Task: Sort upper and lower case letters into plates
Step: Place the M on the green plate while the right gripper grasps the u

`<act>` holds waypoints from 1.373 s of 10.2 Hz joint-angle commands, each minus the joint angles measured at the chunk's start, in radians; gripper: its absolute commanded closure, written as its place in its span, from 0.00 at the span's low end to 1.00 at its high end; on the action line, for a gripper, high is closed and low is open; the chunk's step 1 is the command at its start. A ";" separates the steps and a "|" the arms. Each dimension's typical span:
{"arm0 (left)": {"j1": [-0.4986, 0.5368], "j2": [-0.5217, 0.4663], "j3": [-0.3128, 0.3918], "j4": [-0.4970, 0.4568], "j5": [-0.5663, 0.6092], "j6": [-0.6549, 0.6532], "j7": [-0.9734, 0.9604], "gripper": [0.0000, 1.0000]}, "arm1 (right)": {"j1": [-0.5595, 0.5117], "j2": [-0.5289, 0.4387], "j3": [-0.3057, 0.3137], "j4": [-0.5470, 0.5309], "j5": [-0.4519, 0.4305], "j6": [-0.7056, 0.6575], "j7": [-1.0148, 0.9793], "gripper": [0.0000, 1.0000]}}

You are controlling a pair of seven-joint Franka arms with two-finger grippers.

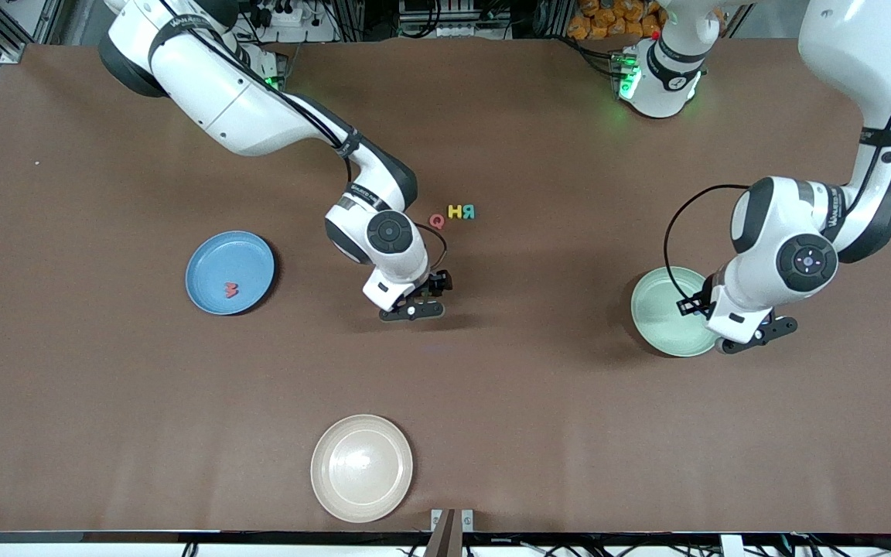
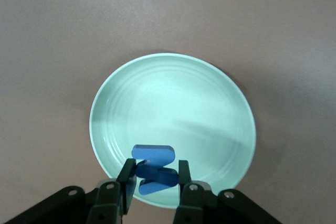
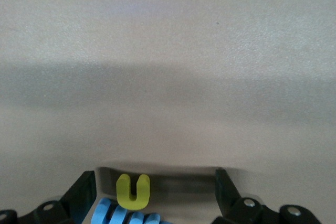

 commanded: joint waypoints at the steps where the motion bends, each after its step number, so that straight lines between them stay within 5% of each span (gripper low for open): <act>1: -0.001 -0.012 0.004 0.014 -0.005 -0.003 0.021 0.17 | -0.002 0.017 0.009 0.023 -0.020 -0.004 0.024 0.00; 2: -0.002 -0.021 0.004 0.014 -0.005 -0.007 0.021 0.00 | -0.002 0.017 0.009 0.023 -0.020 -0.004 0.024 0.00; 3: -0.012 -0.038 0.003 0.014 -0.007 -0.013 0.011 0.00 | -0.002 0.018 0.009 0.023 -0.020 -0.004 0.023 0.14; 5: -0.018 -0.102 -0.008 0.015 -0.013 -0.019 0.010 0.00 | 0.001 0.018 0.008 0.023 -0.020 -0.006 0.023 0.14; 9: -0.022 -0.236 -0.057 0.110 -0.016 -0.172 0.037 0.00 | -0.003 0.018 0.009 0.023 -0.020 -0.006 0.021 0.56; 12: -0.022 -0.285 -0.059 0.216 -0.027 -0.259 0.247 0.00 | -0.006 0.018 0.009 0.023 -0.018 -0.004 0.023 0.84; 14: -0.022 -0.316 -0.059 0.232 -0.069 -0.301 0.269 0.00 | -0.008 0.018 0.009 0.023 -0.018 -0.004 0.023 0.91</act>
